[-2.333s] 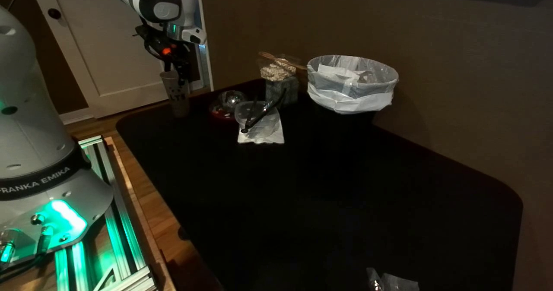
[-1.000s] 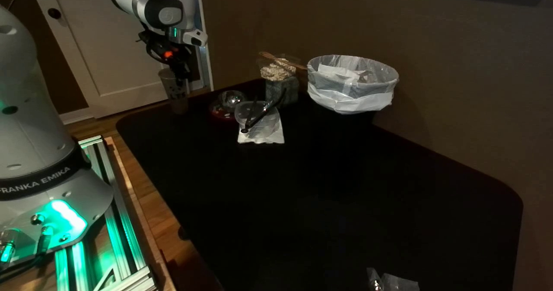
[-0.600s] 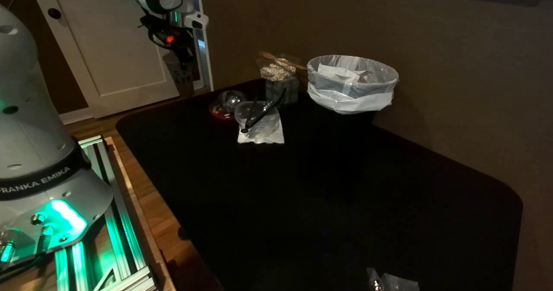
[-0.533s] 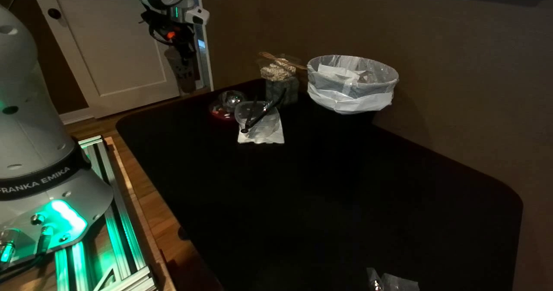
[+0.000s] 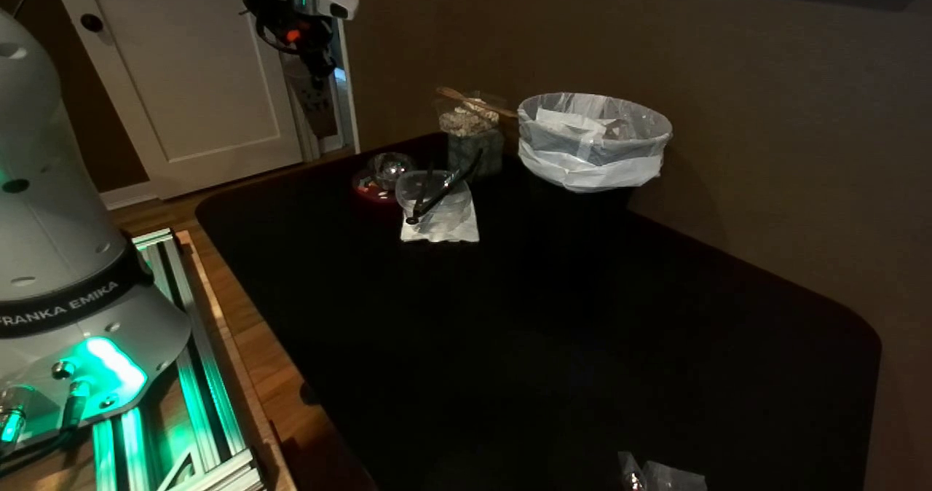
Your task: Move the grey cup backwards.
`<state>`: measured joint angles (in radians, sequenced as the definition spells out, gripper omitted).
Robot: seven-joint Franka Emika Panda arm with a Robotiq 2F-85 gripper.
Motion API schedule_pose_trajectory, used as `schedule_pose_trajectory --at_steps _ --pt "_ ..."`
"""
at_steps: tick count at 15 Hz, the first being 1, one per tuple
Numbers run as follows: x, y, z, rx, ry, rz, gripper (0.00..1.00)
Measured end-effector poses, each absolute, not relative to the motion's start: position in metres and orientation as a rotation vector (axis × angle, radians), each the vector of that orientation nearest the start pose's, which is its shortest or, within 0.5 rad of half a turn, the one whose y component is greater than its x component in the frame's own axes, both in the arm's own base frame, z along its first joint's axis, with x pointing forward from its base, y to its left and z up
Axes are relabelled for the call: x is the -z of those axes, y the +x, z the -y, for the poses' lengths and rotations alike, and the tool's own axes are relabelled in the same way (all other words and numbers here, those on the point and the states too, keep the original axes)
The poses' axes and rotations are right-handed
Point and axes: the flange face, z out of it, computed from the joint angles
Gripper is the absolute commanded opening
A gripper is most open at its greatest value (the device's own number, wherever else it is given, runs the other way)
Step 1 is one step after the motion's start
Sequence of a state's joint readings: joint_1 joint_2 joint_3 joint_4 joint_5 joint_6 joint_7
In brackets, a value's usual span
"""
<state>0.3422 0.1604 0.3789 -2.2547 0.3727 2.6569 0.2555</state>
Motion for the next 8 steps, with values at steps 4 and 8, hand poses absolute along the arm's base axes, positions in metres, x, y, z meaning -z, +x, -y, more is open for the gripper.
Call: schedule_pose_trajectory --at_steps 4,8 --pt "-0.330 0.465 -0.360 0.288 -2.810 0.102 0.01" --pt "-0.330 0.504 -0.370 0.355 -2.895 0.047 0.01"
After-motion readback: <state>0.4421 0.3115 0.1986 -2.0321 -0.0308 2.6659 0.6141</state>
